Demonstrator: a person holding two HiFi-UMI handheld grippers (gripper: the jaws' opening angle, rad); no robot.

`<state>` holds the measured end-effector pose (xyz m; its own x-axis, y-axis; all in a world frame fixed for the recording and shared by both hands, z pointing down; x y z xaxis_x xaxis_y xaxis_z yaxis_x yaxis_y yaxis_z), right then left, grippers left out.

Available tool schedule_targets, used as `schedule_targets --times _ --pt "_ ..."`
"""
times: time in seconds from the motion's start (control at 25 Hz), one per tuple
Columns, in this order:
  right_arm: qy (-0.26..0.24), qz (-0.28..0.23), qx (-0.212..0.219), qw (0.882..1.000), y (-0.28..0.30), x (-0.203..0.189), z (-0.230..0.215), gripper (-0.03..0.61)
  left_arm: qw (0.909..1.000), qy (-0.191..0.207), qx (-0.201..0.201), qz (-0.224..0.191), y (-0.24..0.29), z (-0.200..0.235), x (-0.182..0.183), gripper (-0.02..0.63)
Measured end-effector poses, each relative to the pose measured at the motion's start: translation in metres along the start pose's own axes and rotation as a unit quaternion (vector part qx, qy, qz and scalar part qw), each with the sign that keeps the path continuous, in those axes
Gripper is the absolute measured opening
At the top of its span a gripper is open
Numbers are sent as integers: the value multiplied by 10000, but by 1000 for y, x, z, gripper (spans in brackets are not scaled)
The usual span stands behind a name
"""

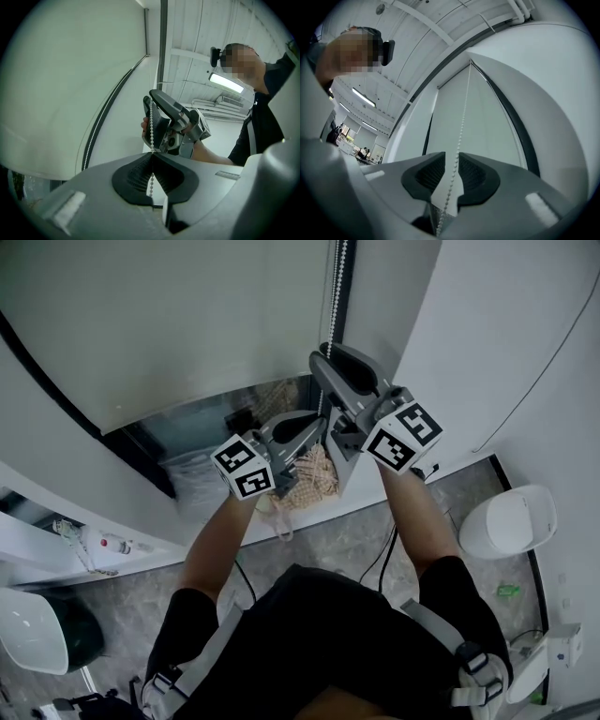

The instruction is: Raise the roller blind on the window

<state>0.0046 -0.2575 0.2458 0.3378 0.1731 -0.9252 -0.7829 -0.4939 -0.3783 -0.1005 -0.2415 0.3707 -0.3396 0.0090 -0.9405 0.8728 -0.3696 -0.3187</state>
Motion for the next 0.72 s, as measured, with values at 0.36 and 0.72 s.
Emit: schedule_targets --times 0.36,0.72 --pt "-250 -111 -213 9994 -8 -6 -3 17 9998 151 51 146 -4 3 -3 8" --pt "-183 1447 -336 9887 -71 -139 -6 17 9818 -782 344 1695 -38 9 -142 6"
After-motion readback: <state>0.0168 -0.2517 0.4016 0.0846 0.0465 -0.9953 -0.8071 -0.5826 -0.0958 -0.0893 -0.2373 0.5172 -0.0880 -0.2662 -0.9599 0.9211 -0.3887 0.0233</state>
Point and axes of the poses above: the fingertips, and each gripper's own axes: y forward along the fingers, z to its left, x out of its top, the point moved 7 cm from there along -y, backward along the fingers, and after that the axes turned 5 degrees about -x, right-handed, at the moved point
